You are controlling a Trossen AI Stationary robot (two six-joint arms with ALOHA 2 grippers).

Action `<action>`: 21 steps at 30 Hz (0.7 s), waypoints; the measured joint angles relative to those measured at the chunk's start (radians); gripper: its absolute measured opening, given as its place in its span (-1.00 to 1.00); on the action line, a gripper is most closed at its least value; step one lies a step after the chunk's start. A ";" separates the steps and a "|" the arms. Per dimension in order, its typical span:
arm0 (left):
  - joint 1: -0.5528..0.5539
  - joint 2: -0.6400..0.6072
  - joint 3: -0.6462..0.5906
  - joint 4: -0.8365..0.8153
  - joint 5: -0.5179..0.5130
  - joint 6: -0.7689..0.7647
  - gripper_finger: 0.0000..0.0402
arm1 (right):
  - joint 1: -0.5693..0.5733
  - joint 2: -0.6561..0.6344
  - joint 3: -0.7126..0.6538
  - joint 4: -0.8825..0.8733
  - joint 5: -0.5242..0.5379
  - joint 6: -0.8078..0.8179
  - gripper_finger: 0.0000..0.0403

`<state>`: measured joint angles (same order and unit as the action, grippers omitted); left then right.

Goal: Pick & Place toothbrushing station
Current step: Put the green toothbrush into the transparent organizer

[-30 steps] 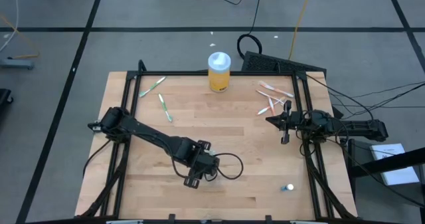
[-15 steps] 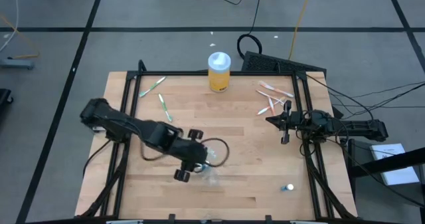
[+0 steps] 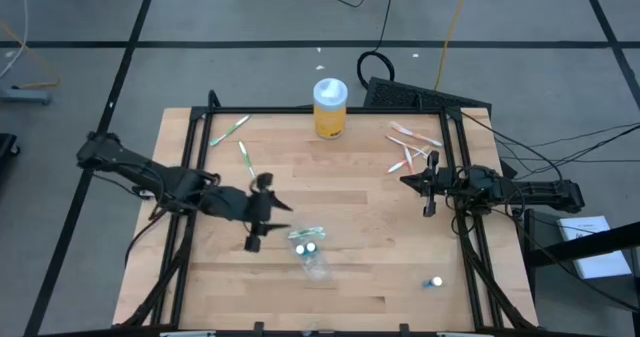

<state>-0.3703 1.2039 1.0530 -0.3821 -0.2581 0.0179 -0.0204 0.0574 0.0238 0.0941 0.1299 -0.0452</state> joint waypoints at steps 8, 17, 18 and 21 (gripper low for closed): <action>0.083 -0.242 -0.347 0.230 -0.184 -0.051 -0.09 | 0.000 0.000 0.000 0.000 0.000 0.000 -0.98; 0.249 -0.421 -0.556 0.267 -0.611 -0.337 -0.09 | 0.000 0.000 0.000 0.000 0.000 0.000 -0.98; 0.271 -0.424 -0.571 0.267 -0.653 -0.383 -0.09 | 0.000 0.000 0.000 0.000 0.000 0.000 -0.98; 0.334 -0.426 -0.607 0.266 -0.728 -0.489 -0.09 | 0.000 0.000 0.000 0.000 0.000 0.000 -0.98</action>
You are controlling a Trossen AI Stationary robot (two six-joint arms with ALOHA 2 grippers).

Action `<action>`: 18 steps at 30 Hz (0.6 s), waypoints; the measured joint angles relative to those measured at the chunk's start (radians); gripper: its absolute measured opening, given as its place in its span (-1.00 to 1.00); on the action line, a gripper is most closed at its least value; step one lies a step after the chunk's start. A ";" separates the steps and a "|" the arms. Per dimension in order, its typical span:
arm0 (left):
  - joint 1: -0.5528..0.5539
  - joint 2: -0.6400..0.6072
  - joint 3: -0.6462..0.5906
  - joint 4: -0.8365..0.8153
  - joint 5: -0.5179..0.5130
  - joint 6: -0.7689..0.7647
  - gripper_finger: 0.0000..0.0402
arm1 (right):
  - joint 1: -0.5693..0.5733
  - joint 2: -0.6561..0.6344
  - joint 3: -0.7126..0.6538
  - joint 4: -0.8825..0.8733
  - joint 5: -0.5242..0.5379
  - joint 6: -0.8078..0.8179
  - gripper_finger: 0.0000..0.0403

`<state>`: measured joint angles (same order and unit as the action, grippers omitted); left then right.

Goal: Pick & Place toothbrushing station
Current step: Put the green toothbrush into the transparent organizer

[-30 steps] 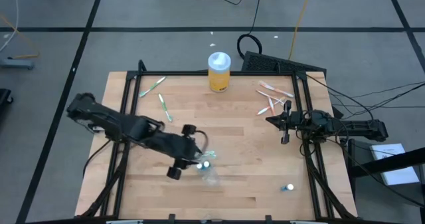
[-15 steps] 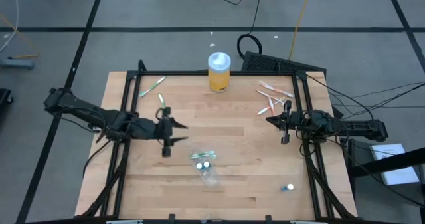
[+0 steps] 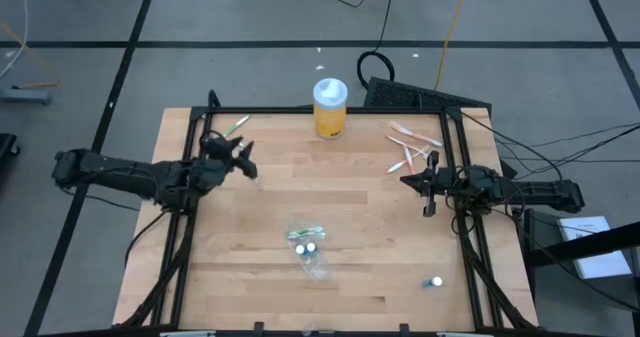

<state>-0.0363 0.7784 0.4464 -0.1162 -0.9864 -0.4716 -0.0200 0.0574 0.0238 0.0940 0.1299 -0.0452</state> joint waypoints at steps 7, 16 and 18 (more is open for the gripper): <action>0.212 0.054 -0.015 -0.055 0.137 -0.162 -0.09 | 0.000 0.000 0.000 0.000 0.000 0.000 -0.98; 0.621 0.247 -0.015 -0.083 0.443 -0.212 -0.10 | 0.000 0.000 0.000 0.000 0.000 0.000 -0.98; 0.696 0.302 -0.010 -0.084 0.470 -0.214 -0.10 | 0.000 0.000 0.000 0.000 0.000 0.000 -0.98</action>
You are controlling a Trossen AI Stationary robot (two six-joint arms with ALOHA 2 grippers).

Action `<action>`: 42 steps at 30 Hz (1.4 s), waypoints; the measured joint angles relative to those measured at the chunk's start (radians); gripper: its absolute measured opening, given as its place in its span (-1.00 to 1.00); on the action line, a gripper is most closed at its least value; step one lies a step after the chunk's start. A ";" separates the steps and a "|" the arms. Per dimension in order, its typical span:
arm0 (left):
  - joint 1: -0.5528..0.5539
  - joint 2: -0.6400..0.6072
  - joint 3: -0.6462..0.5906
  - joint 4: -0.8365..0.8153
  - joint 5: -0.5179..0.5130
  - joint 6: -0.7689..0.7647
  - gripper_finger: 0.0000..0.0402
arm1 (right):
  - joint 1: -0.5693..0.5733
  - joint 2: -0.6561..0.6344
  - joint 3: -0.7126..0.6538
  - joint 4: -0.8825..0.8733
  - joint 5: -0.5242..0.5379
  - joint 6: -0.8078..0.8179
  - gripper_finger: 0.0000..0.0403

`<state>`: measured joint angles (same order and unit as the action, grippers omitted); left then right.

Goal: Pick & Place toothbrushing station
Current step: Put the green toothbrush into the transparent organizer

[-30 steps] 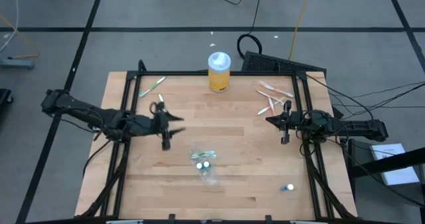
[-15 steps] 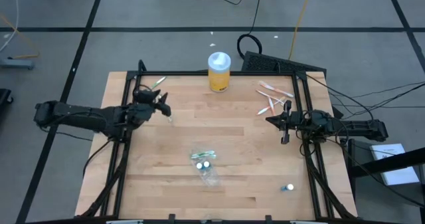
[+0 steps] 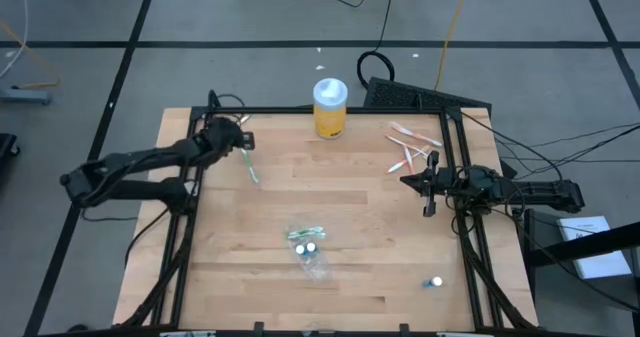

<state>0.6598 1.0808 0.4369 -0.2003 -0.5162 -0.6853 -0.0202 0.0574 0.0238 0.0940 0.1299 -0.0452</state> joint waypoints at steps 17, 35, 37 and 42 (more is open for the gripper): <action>0.240 0.362 0.230 -0.154 0.015 0.055 -0.10 | 0.000 0.000 0.000 0.000 0.000 0.000 -0.98; 0.234 0.511 0.350 -0.453 0.036 -0.005 -0.34 | 0.000 0.000 0.000 0.000 0.000 0.000 -0.98; 0.234 0.511 0.350 -0.470 0.050 0.005 -0.35 | 0.000 0.000 0.000 0.000 0.000 0.000 -0.98; 0.234 0.511 0.356 -0.496 0.068 0.018 -0.36 | 0.000 0.000 0.000 0.000 0.000 0.000 -0.98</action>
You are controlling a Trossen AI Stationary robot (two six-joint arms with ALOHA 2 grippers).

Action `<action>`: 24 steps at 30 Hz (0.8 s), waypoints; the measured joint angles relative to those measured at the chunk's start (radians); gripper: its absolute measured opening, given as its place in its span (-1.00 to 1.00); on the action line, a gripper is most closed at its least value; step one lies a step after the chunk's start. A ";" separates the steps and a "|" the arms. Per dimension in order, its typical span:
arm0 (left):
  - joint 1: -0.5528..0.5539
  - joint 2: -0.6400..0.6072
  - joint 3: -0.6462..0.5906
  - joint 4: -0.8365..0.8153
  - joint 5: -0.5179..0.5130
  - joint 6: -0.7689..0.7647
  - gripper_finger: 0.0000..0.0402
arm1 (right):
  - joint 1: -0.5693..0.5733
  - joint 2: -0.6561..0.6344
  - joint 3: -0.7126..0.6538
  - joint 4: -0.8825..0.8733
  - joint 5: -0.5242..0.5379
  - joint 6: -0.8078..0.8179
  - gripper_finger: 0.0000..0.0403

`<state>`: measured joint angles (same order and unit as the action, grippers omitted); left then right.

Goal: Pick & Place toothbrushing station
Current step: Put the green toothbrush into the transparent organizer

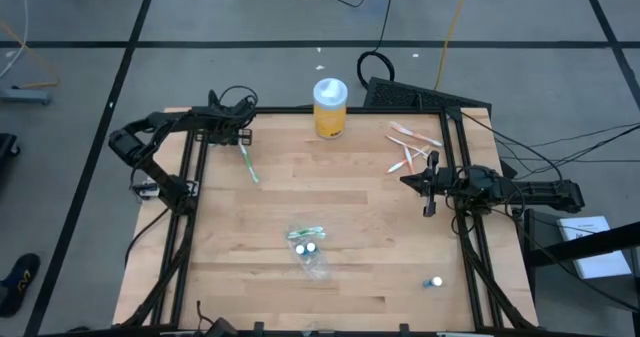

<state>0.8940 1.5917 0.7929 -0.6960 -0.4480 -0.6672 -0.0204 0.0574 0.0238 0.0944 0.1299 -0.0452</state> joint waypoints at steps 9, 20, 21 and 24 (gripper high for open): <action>-0.032 0.000 0.000 0.034 0.141 0.093 -0.37 | 0.000 0.000 0.000 0.000 0.000 0.000 -0.98; -0.174 -0.003 0.000 0.066 0.298 0.171 -0.37 | 0.000 0.000 0.000 0.000 0.000 0.000 -0.98; -0.188 -0.003 0.000 0.069 0.307 0.174 -0.37 | 0.000 0.000 0.000 0.000 0.000 0.000 -0.98; -0.230 -0.003 0.000 0.078 0.318 0.191 -0.37 | 0.000 0.000 0.000 0.000 0.000 0.000 -0.98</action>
<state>0.6640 1.5887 0.7929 -0.6181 -0.1301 -0.4759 -0.0201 0.0571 0.0238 0.0942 0.1299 -0.0452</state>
